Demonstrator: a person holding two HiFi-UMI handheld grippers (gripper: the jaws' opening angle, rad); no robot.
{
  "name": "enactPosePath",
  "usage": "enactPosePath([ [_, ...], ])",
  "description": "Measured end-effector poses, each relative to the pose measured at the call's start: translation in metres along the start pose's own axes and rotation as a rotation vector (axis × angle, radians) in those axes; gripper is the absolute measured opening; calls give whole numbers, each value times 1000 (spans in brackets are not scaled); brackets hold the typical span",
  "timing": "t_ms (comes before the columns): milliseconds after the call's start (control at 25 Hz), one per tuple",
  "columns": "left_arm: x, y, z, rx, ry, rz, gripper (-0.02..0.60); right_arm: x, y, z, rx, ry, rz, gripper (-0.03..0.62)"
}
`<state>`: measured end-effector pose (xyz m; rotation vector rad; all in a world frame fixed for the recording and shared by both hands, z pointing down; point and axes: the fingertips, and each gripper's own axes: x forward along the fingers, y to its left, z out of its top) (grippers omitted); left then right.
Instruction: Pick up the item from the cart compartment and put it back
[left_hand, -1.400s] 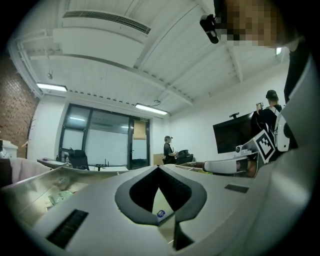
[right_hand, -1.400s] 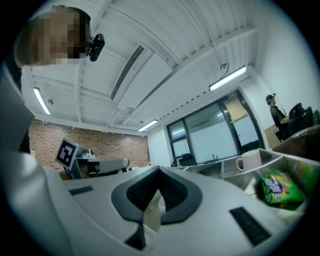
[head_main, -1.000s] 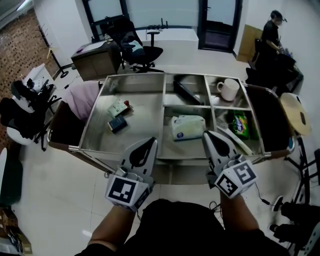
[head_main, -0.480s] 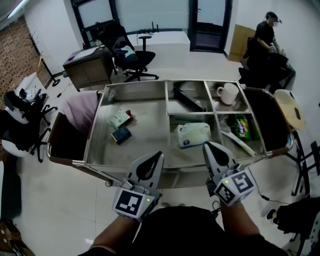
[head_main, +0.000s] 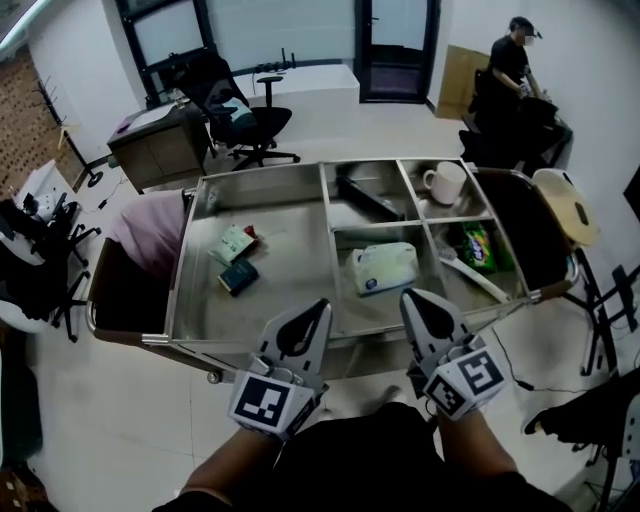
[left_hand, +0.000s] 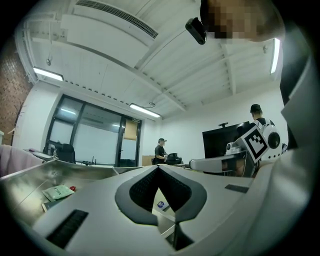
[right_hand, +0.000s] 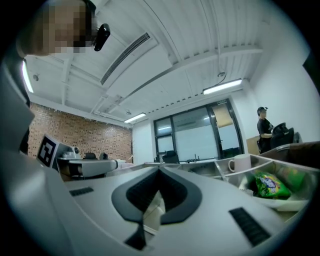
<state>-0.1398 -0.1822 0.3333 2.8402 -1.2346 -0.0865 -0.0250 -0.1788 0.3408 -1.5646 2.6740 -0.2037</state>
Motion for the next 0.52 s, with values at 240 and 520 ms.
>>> enactPosePath([
  [240,0,5,2,-16,-9,33,0,3,-6,-8,-5,32,16,14],
  [520,-8,11,2,-13,-15,68,0,3,-1,-6,-28,41,40,14],
])
